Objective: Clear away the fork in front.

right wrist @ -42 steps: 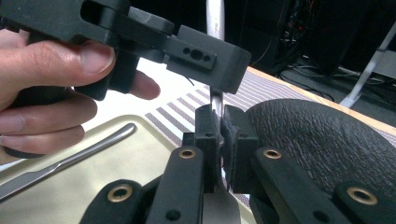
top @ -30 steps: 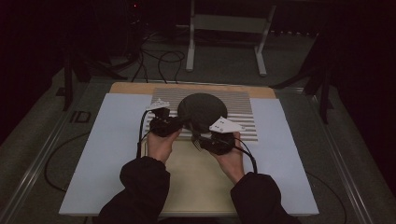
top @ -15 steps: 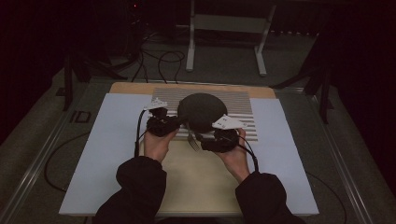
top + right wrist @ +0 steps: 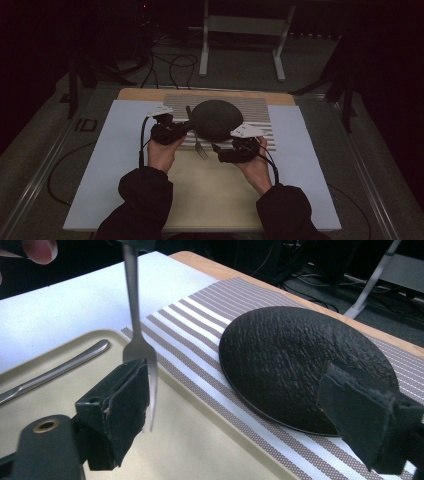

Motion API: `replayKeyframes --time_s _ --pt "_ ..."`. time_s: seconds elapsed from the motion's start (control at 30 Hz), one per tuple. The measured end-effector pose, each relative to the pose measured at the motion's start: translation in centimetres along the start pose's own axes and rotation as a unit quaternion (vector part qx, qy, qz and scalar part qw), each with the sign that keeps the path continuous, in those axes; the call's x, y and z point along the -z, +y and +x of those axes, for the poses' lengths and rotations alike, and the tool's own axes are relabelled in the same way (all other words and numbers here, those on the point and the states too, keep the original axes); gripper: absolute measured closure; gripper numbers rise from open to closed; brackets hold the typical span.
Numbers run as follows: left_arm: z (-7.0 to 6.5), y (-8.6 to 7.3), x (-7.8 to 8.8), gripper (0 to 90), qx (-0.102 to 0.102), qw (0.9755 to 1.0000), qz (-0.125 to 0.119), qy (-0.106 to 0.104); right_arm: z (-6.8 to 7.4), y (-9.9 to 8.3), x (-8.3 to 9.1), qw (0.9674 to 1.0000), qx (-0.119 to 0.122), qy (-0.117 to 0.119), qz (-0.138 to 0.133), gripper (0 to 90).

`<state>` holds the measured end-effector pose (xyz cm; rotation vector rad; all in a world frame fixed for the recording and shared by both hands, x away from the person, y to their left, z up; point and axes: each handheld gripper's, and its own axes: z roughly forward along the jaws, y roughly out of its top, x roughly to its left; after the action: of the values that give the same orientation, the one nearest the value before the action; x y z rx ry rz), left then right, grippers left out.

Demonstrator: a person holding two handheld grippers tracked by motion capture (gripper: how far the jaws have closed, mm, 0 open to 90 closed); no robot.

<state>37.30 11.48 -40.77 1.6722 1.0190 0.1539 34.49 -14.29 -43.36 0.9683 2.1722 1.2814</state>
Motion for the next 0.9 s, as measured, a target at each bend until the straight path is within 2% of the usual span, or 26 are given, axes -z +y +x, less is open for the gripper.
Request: replayKeyframes --time_s 0.03,0.2,0.4,0.9 --pt "0.1 0.0 0.1 87.8 0.000 1.0000 0.000 0.001 -0.2 0.0 0.1 1.0000 0.005 0.001 0.000 13.4" --pt "0.6 -0.1 0.5 87.8 0.002 1.0000 0.000 0.009 -0.8 -0.2 0.4 1.0000 -0.001 -0.007 -0.002 12.6" --pt "1.1 -0.1 1.1 87.8 0.002 0.9999 0.003 0.015 -1.9 -0.5 0.8 0.9997 -0.020 -0.012 -0.002 9.3" --pt "2.2 -0.1 2.4 87.9 0.002 0.9995 0.008 0.029 -3.8 -2.4 1.9 0.9984 -0.042 -0.038 0.009 8.8"
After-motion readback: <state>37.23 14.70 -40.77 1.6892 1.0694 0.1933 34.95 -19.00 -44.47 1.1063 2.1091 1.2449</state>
